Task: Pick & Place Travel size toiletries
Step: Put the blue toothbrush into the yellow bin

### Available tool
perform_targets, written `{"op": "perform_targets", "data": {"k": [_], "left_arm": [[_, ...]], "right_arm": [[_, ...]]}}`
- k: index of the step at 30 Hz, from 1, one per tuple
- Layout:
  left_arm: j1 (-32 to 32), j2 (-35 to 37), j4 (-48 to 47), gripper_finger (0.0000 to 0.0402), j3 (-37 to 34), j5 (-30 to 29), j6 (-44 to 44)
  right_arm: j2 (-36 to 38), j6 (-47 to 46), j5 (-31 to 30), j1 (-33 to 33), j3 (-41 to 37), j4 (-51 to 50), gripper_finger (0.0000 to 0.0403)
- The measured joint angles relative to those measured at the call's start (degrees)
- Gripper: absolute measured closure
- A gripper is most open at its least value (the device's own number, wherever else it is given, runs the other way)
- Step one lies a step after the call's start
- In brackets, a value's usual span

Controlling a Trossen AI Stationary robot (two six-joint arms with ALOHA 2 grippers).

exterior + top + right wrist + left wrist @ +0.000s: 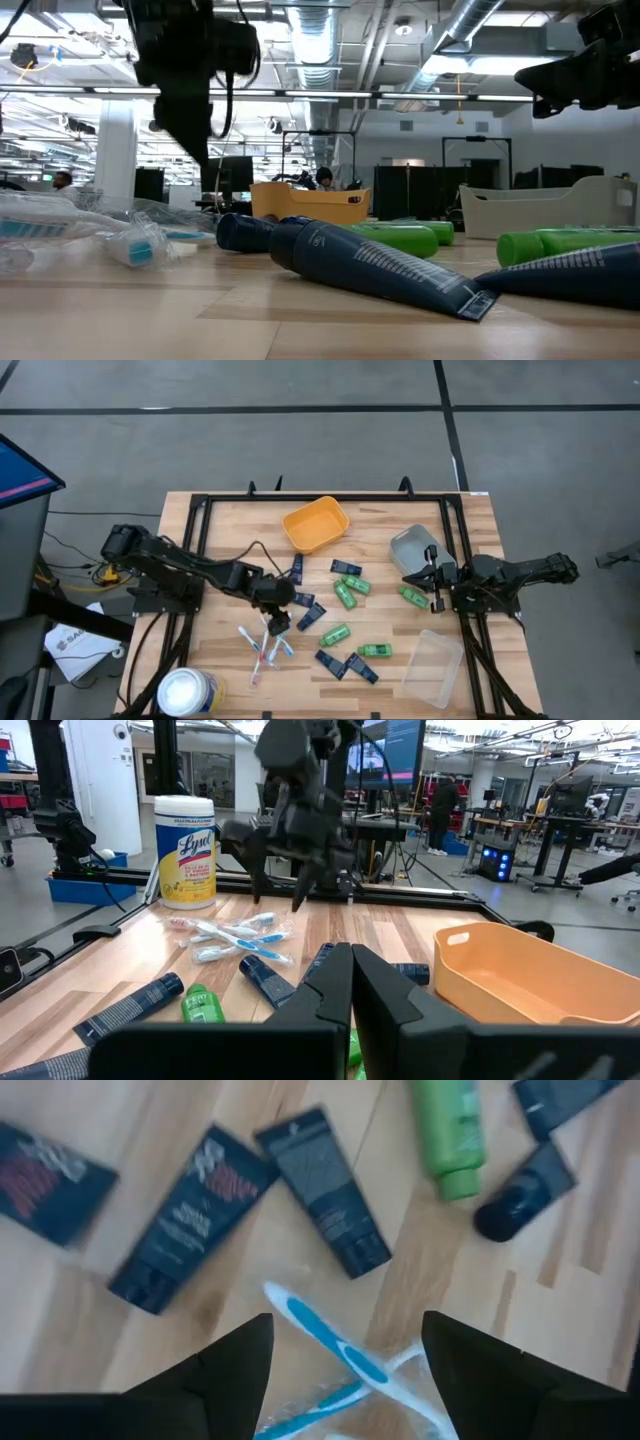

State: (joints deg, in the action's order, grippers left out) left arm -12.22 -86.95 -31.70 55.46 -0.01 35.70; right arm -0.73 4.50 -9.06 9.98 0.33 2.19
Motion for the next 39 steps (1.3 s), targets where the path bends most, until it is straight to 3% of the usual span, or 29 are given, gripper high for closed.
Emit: {"op": "perform_targets", "data": {"k": [29, 34, 39], "left_arm": [[-4.6, -14.8, 1.0, 0.0142, 0.5, -3.6, 14.7], [-4.5, -15.2, 0.6, 0.0182, 0.3, -3.8, 16.5], [-2.6, -13.2, 0.4, 0.0278, -0.1, -3.3, 20.4]], "right_arm": [[0.0, 0.0, 0.0, 0.0, 0.0, 0.0, 0.0403], [0.0, 0.0, 0.0, 0.0, 0.0, 0.0, 0.0403], [0.0, 0.0, 0.0, 0.0, 0.0, 0.0, 0.0403]]}}
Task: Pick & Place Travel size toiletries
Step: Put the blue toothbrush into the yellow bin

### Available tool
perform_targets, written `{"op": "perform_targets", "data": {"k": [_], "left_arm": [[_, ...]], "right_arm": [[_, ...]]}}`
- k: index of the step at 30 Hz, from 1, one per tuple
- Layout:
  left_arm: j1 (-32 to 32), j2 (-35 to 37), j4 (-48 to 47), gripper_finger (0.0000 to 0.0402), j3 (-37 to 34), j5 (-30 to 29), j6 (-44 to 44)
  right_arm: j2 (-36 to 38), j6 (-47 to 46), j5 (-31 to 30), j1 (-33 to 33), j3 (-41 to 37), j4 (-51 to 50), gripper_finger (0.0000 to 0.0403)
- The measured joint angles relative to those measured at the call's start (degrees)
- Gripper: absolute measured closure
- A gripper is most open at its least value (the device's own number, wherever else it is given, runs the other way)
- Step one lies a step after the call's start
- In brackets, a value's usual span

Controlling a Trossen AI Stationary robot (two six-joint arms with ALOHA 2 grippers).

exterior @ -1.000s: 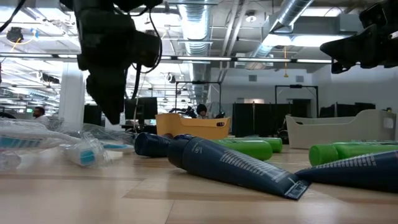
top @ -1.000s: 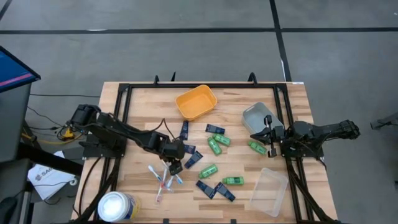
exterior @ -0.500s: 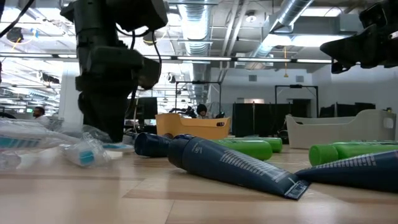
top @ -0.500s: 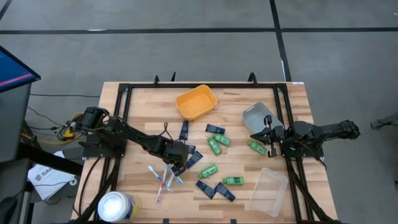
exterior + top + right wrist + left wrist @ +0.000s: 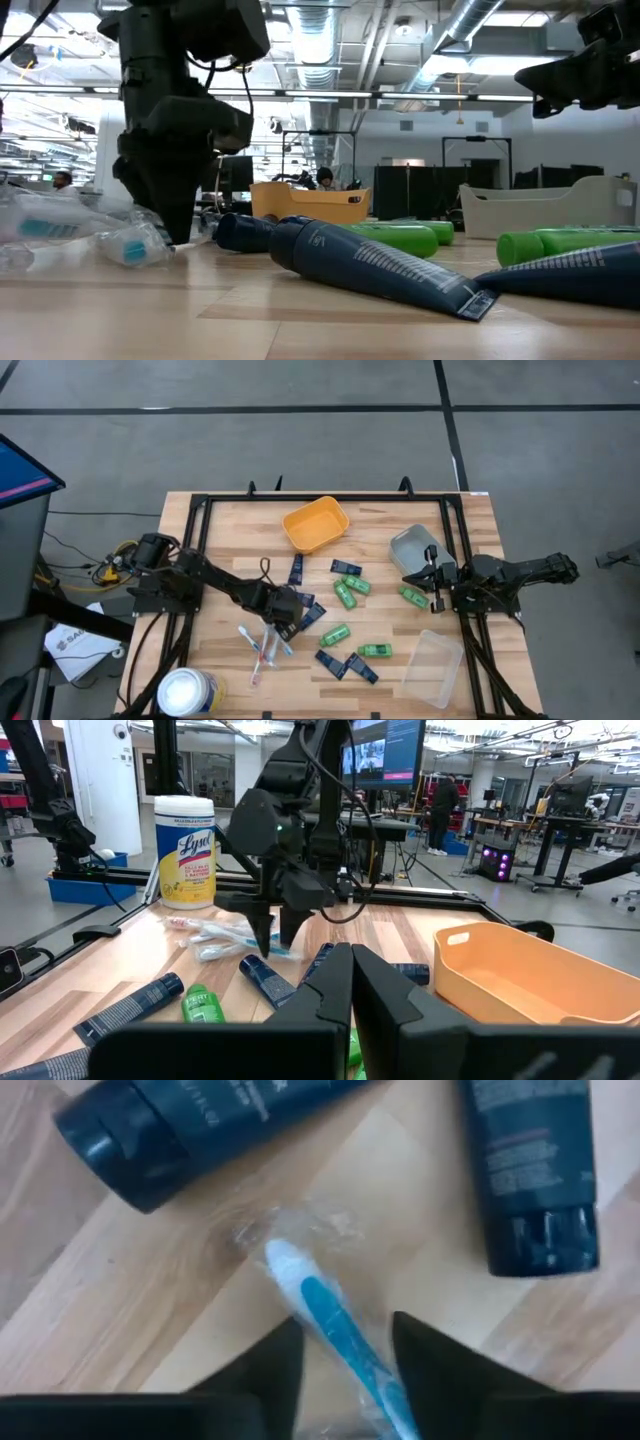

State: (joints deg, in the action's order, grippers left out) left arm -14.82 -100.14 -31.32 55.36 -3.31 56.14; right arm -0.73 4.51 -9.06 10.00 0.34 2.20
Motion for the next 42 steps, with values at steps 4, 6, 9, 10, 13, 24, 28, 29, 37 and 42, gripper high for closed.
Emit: {"op": "perform_targets", "data": {"k": [4, 6, 9, 10, 13, 24, 28, 29, 37, 42], "left_arm": [[1.7, 2.6, 0.5, 0.0371, 0.0, 1.4, 0.3], [2.4, 4.2, 0.5, 0.0386, 0.0, 1.4, 0.3], [3.7, 7.7, 0.6, 0.0382, 0.1, 0.7, 0.3], [4.3, 8.8, 0.7, 0.0382, 0.1, 0.6, 0.3], [6.2, 13.1, 1.0, 0.0391, 0.1, -0.2, 0.3], [21.6, 25.5, 13.1, 0.0396, 0.2, -11.7, -16.4], [29.3, 24.8, 14.9, 0.0396, 2.1, -11.5, -27.3], [30.9, 24.4, 15.6, 0.0396, 2.9, -11.3, -30.1], [38.9, 18.0, 19.0, 0.0396, 9.1, -8.1, -43.9], [39.7, 11.3, 19.7, 0.0396, 14.2, -5.8, -52.1]], "right_arm": [[0.0, 0.0, 0.0, 0.0, 0.0, 0.0, 0.0403], [0.0, 0.0, 0.0, 0.0, 0.0, 0.0, 0.0403], [0.0, 0.0, 0.0, 0.0, 0.0, 0.0, 0.0403], [0.0, 0.0, 0.0, 0.0, 0.0, 0.0, 0.0403], [0.0, 0.0, 0.0, 0.0, 0.0, 0.0, 0.0403], [0.0, 0.0, 0.0, 0.0, 0.0, 0.0, 0.0403], [0.0, 0.0, 0.0, 0.0, 0.0, 0.0, 0.0403], [0.0, 0.0, 0.0, 0.0, 0.0, 0.0, 0.0403], [0.0, 0.0, -0.1, 0.0, 0.0, 0.2, 0.0403], [0.0, 0.0, -0.4, -0.1, 0.0, 0.0, 0.0403]]}}
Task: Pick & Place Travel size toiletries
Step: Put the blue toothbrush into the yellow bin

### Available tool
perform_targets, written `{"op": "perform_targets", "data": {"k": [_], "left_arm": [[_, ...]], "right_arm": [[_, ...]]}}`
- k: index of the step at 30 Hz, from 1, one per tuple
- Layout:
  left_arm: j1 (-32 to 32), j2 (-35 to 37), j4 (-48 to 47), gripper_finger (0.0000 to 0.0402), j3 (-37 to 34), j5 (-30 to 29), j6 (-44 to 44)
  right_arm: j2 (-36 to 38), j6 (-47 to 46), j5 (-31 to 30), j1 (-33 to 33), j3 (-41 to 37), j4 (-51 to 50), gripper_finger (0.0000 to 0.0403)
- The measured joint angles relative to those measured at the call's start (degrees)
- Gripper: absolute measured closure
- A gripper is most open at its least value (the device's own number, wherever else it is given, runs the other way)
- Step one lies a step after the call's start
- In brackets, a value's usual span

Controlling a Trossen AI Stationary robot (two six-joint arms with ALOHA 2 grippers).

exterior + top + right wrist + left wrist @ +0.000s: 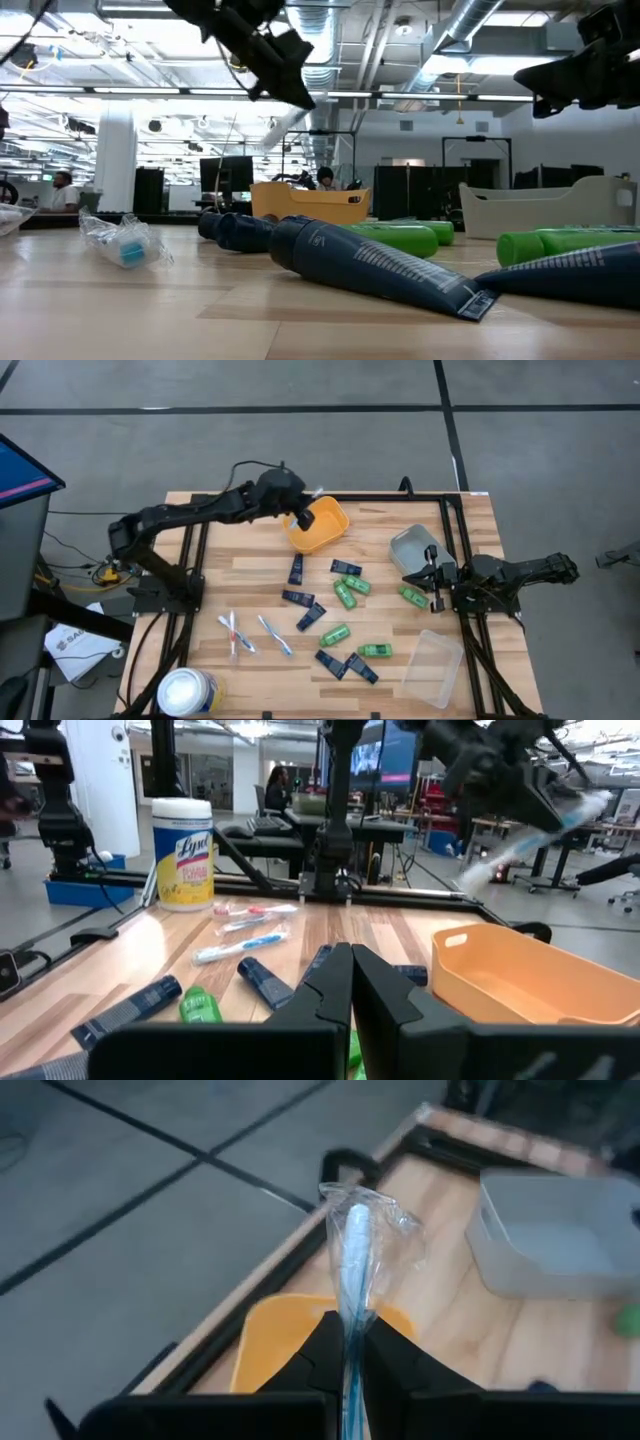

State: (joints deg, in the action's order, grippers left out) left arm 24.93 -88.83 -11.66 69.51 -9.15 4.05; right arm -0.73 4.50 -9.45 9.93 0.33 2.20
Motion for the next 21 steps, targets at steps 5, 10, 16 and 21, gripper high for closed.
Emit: {"op": "perform_targets", "data": {"k": [5, 10, 16, 21], "left_arm": [[0.0, -5.4, 0.8, 0.0396, 3.0, 0.6, -3.8], [0.0, -9.2, 0.5, 0.0396, 3.0, 0.7, -5.6], [0.0, -13.4, 1.2, 0.0387, 3.0, 0.7, -8.6], [0.0, -15.7, 1.7, 0.0371, 3.0, 0.7, -8.8]], "right_arm": [[0.0, -0.2, 0.0, -0.1, 0.0, 0.0, 0.0403], [0.0, -0.2, 0.0, -0.3, 0.0, 0.1, 0.0403], [0.0, -0.9, 0.0, -0.3, 0.0, 0.0, 0.0403], [0.0, -1.5, 0.0, -0.3, 0.0, 0.0, 0.0403]]}}
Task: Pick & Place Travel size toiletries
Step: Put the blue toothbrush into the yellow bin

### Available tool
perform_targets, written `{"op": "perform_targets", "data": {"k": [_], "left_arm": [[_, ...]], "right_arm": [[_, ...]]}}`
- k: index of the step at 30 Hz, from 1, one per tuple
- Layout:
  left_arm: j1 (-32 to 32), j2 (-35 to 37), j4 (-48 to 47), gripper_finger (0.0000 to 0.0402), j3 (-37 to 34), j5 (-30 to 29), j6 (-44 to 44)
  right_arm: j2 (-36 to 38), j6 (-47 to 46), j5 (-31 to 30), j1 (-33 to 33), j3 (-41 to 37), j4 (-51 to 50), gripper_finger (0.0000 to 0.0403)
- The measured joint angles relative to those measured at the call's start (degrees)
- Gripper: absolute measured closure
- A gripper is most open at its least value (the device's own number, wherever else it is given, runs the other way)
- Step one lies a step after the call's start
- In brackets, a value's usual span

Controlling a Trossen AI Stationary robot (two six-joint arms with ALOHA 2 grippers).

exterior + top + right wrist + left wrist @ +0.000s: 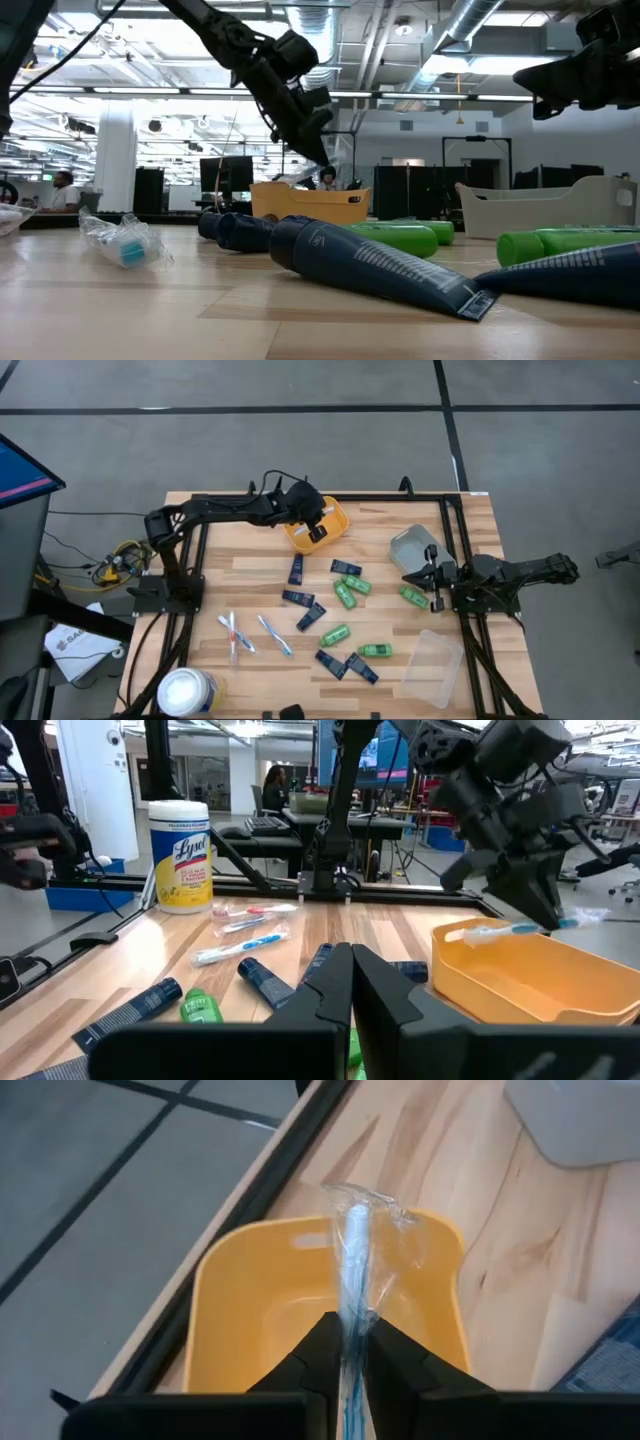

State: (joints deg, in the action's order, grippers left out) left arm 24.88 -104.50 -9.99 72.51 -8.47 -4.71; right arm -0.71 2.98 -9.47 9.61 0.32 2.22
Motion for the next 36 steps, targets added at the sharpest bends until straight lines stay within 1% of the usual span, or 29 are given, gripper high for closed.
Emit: {"op": "perform_targets", "data": {"k": [6, 11, 14, 17, 19, 21, 23, 25, 28, 29, 32, 34, 36], "left_arm": [[-0.3, -1.4, 0.2, 0.0347, 0.0, 0.0, -3.6], [-0.9, -0.8, 0.9, 0.0311, 0.0, 0.3, -8.4], [-0.9, 1.4, 0.9, 0.0276, 0.0, 2.7, -10.0], [-1.5, 5.5, 0.8, 0.0229, 0.0, 4.3, -9.9], [-2.4, 9.3, -2.0, 0.0194, 0.0, 4.2, -8.5], [-4.0, 13.3, -5.7, 0.0158, 0.0, 3.9, -4.2], [-6.2, 17.3, -11.5, 0.0131, 0.0, 1.8, 1.2], [-9.1, 20.7, -18.9, 0.0114, 0.0, -1.4, 6.1], [-14.6, 24.5, -27.5, 0.0107, 0.0, -6.6, 13.2], [-16.5, 25.5, -29.7, 0.0107, 0.0, -7.5, 15.6], [-23.0, 26.7, -36.0, 0.0112, 0.0, -8.1, 20.6], [-27.4, 26.8, -39.3, 0.0114, -0.1, -7.9, 21.2], [-31.4, 26.7, -40.6, 0.0116, -0.3, -6.2, 19.7]], "right_arm": [[0.0, 0.0, 0.0, 0.0, 0.0, 0.0, 0.0403], [0.0, 0.0, 0.0, 0.0, 0.0, 0.0, 0.0403], [0.0, 0.0, 0.0, 0.0, 0.0, 0.0, 0.0403], [0.0, 0.0, 0.0, 0.0, 0.0, 0.0, 0.0403], [0.0, 0.0, 0.0, 0.0, 0.0, 0.0, 0.0403], [0.0, 0.0, 0.0, 0.0, 0.0, 0.0, 0.0403], [0.0, 0.0, 0.0, 0.0, 0.0, 0.0, 0.0403], [0.0, 0.0, 0.0, 0.0, 0.0, 0.0, 0.0403], [0.0, 0.0, 0.0, 0.0, 0.0, 0.0, 0.0403], [0.0, 0.0, 0.0, 0.0, 0.0, 0.0, 0.0403], [0.0, 0.0, 0.0, 0.0, 0.0, 0.0, 0.0403], [0.0, 0.0, 0.0, 0.0, 0.0, 0.0, 0.0403], [0.0, 0.0, 0.0, 0.0, 0.0, 0.0, 0.0403]]}}
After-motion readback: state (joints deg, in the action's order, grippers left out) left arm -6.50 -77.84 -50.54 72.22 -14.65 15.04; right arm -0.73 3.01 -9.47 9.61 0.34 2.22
